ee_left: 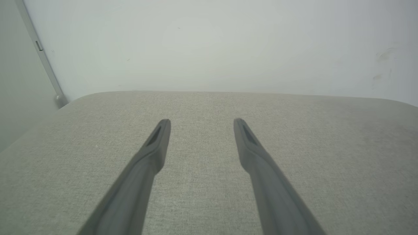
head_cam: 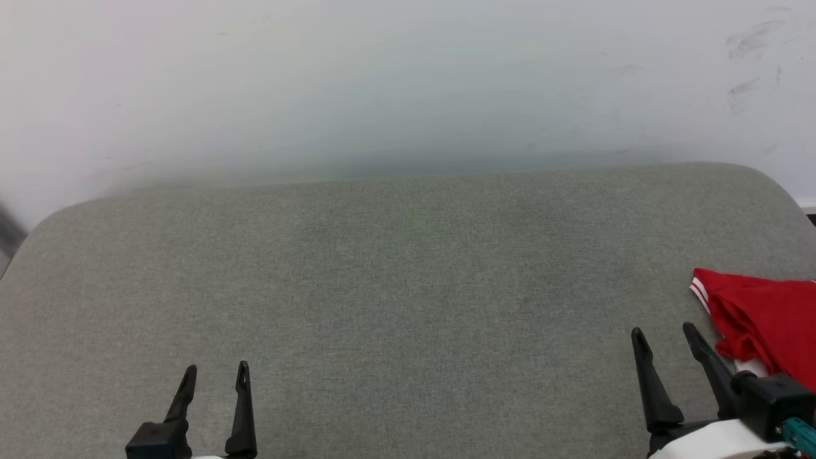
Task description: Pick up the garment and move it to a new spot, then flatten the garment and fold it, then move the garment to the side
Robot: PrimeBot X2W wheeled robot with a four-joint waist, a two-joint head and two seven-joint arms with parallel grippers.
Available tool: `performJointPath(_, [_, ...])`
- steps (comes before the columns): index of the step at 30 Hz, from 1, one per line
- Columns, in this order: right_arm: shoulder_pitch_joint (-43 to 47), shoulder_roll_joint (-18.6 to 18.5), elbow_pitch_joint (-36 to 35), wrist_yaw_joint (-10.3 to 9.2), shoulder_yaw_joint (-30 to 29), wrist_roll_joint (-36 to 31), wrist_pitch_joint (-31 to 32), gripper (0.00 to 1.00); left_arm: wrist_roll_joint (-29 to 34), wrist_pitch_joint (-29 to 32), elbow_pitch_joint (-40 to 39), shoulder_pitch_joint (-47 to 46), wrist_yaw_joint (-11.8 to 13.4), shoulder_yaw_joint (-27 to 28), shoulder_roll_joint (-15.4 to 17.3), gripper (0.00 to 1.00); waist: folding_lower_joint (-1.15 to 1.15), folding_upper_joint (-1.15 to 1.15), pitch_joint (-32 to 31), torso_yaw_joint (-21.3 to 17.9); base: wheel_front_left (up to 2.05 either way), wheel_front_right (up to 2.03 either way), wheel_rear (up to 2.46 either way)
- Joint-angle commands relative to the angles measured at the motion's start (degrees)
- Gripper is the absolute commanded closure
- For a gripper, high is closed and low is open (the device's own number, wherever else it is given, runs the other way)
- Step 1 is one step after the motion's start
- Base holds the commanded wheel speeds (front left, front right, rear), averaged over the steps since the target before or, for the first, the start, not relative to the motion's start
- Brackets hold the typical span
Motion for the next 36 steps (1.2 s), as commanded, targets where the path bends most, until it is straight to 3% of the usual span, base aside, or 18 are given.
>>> performJointPath(1, [-0.25,0.22,0.05,-0.02,0.06,0.06,0.01,0.0,0.33,-0.12,0.13,-0.54,-0.29,0.24,-0.28,0.0,0.0,0.0,0.01,0.0,0.0,0.0,0.0])
performJointPath(2, [0.04,0.0,0.17,0.0,0.06,0.08,-0.04,1.0,0.17,0.02,0.18,0.01,-0.08,0.08,-0.16,1.0,0.0,0.0,0.01,0.0,0.0,0.0,0.0])
performJointPath(36, [-5.74,-1.6,9.46,0.0,0.1,34.63,0.59,1.0,-30.27,8.4,4.48,-5.51,-4.89,4.46,-2.84,1.0,0.0,0.0,0.69,0.39,0.0,0.0,0.0])
